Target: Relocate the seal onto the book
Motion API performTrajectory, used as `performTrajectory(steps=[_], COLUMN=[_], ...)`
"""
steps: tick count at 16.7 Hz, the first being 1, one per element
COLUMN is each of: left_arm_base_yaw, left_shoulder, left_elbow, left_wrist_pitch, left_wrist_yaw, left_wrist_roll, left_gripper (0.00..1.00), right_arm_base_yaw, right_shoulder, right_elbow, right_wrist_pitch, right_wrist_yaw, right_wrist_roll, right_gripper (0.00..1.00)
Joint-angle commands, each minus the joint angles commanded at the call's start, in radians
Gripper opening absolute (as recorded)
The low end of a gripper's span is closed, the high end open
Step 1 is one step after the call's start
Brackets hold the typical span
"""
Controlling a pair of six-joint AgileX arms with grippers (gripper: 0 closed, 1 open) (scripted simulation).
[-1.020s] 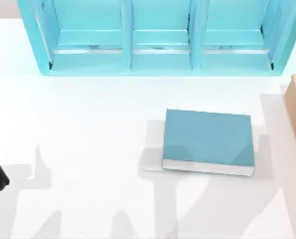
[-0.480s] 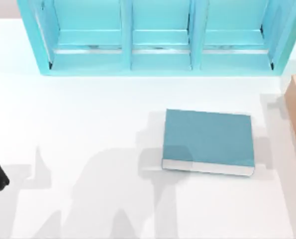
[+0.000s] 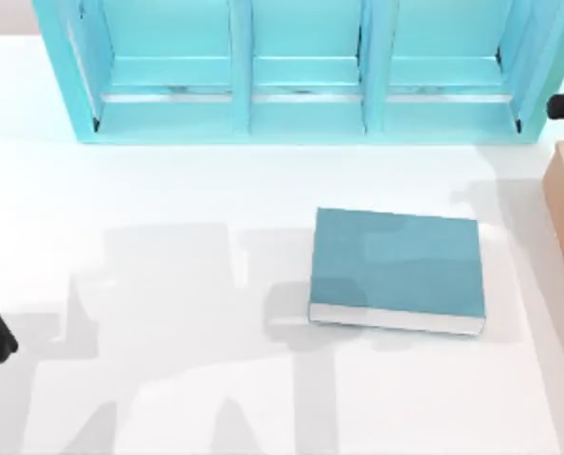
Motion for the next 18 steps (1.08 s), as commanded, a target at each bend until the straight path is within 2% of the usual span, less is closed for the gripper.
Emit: performTrajectory(steps=[6, 14, 18], left_arm_base_yaw=[0.0, 0.0, 0.0], left_shoulder=[0.0, 0.0, 0.0], left_elbow=[0.0, 0.0, 0.0], left_wrist_pitch=[0.0, 0.0, 0.0], left_wrist_yaw=[0.0, 0.0, 0.0], left_wrist_roll=[0.0, 0.0, 0.0], left_gripper=[1.0, 1.0, 1.0], right_arm_base_yaw=[0.034, 0.395, 0.431], right_shoulder=[0.038, 0.245, 0.265], right_elbow=[0.003, 0.021, 0.017], right_wrist_pitch=[0.019, 0.212, 0.241], right_wrist_yaw=[-0.002, -0.001, -0.001], right_wrist_roll=[0.04, 0.404, 0.44], right_gripper=[0.0, 0.0, 0.0])
